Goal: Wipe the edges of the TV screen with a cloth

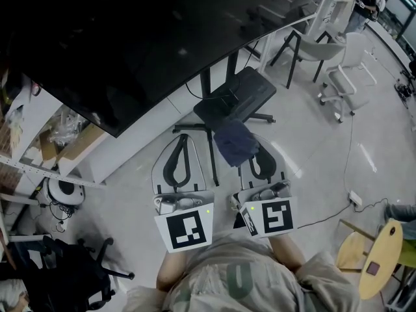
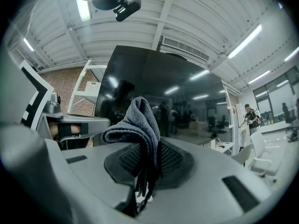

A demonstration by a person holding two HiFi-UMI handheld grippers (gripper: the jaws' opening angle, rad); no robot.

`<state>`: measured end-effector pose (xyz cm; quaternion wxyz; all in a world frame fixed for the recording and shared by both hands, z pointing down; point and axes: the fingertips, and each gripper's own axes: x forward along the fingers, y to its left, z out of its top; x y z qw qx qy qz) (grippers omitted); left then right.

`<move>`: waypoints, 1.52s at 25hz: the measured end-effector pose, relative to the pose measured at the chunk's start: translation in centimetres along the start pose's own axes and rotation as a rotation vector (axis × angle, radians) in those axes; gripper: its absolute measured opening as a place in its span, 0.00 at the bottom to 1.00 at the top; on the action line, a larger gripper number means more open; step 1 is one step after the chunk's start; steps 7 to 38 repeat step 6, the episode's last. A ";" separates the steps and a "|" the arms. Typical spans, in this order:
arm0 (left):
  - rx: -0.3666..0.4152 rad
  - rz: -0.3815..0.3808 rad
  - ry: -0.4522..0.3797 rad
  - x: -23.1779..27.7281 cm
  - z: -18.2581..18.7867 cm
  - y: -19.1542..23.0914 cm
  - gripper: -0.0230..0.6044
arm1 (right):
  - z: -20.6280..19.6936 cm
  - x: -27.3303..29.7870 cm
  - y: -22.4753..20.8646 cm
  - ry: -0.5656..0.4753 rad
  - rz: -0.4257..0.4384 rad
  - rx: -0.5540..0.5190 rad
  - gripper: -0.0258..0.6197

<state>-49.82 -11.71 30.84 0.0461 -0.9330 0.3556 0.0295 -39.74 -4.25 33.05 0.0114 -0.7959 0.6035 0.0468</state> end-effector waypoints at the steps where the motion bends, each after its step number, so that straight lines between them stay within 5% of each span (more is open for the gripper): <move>1: 0.000 -0.001 0.003 0.1 -0.1 -0.2 0.06 | -0.1 0.0 -0.2 0.002 -0.001 -0.002 0.12; 38: 0.003 -0.008 0.007 0.2 -0.4 -0.5 0.06 | -0.4 0.0 -0.5 0.007 -0.010 -0.007 0.12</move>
